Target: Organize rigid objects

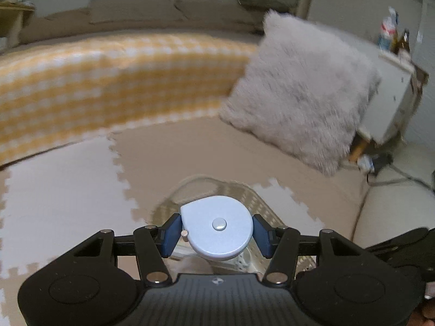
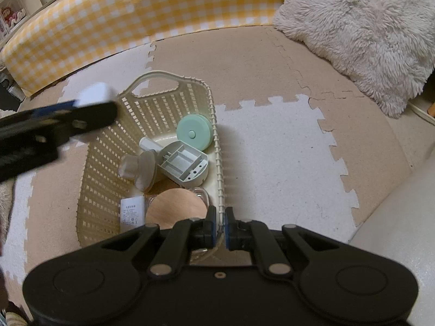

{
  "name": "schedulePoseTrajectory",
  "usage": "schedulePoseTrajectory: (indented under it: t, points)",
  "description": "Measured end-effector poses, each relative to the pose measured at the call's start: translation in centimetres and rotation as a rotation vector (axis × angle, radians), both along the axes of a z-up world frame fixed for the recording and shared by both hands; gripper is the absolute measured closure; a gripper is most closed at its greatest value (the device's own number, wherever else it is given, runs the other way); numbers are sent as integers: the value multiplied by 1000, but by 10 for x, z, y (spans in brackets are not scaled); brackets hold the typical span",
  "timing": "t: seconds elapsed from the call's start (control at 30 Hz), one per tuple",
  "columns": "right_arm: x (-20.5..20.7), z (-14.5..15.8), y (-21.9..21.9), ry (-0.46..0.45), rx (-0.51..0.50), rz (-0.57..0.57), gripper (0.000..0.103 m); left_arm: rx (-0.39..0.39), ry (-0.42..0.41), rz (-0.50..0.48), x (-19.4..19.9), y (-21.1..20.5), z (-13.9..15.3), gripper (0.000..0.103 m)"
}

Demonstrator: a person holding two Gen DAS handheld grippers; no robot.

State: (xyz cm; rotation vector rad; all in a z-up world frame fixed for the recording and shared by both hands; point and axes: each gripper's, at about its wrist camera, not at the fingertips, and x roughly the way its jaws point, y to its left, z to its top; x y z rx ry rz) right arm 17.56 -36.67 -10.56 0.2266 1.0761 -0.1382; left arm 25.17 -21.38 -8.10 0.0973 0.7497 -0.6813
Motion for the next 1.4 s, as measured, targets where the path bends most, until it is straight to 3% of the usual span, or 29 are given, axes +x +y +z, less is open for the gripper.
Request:
schedulePoseTrajectory:
  t: [0.17,0.37,0.47,0.57,0.8,1.4]
  points:
    - [0,0,1,1,-4,2,97,107,53,-33,15,-29,-19,46]
    - [0,0,0,2,7,3,97,261,8,-36,25,-47,-32,46]
    - [1,1,-1,2,7,3,97,294,-4,-21,29,-47,-37,46]
    - [0,1,-1,2,7,3,97,302,-5,-5,33,-45,-38,45]
    - [1,0,-1,4,2,6,97,253,35,4,31,-40,-32,24]
    - [1,1,2,4,-9,-1,97,158,55,21,0,-14,7,10]
